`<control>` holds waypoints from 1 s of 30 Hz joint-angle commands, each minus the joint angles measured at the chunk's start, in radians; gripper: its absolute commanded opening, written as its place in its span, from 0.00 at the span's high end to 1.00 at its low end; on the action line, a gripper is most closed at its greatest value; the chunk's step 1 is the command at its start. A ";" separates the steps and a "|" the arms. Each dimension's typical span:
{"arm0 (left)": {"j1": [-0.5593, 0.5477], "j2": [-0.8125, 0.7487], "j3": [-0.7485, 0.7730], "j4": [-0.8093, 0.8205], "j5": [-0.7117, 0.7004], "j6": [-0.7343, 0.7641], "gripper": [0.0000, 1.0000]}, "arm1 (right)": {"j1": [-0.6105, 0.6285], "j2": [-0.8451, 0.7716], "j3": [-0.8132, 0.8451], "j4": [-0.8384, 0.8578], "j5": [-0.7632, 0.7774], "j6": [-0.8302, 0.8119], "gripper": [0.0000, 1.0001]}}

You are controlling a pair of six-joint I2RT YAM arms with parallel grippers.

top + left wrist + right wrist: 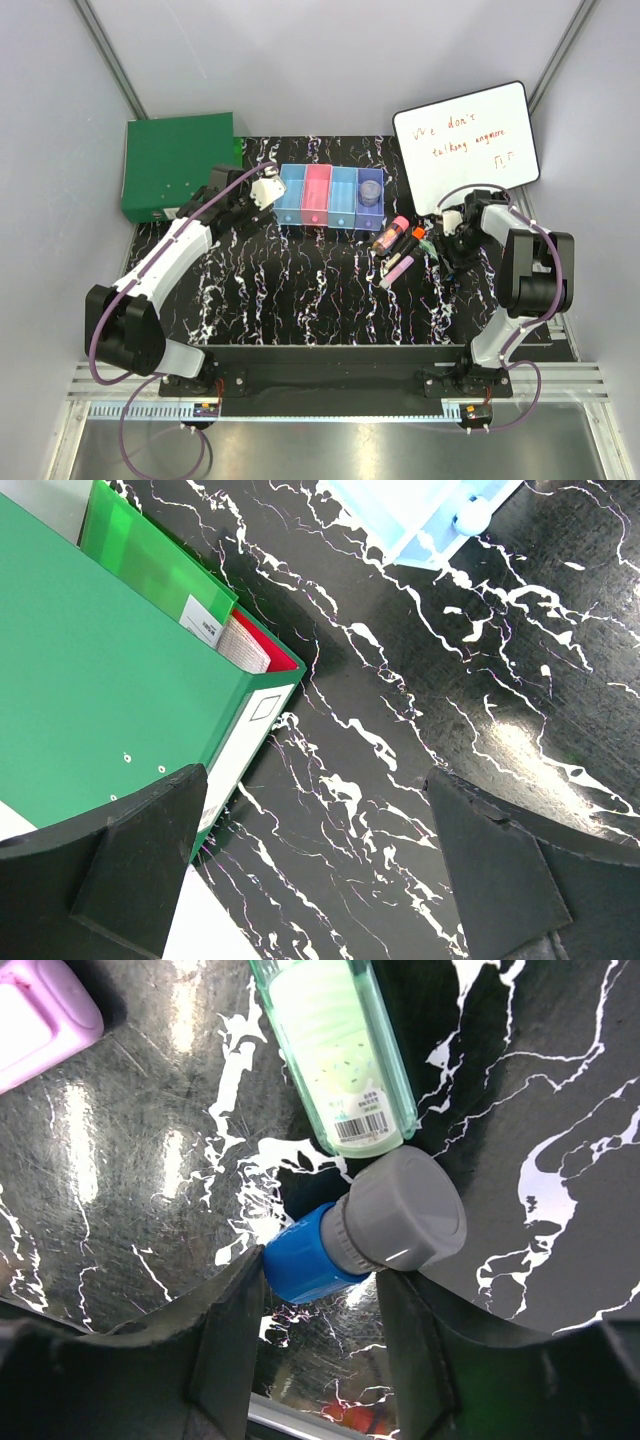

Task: Sort the stationery into containers
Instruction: Pick up the stationery from the center of the board.

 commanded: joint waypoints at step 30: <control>0.000 -0.015 0.008 0.062 0.013 0.005 0.01 | 0.017 -0.006 0.016 0.135 0.229 0.055 0.43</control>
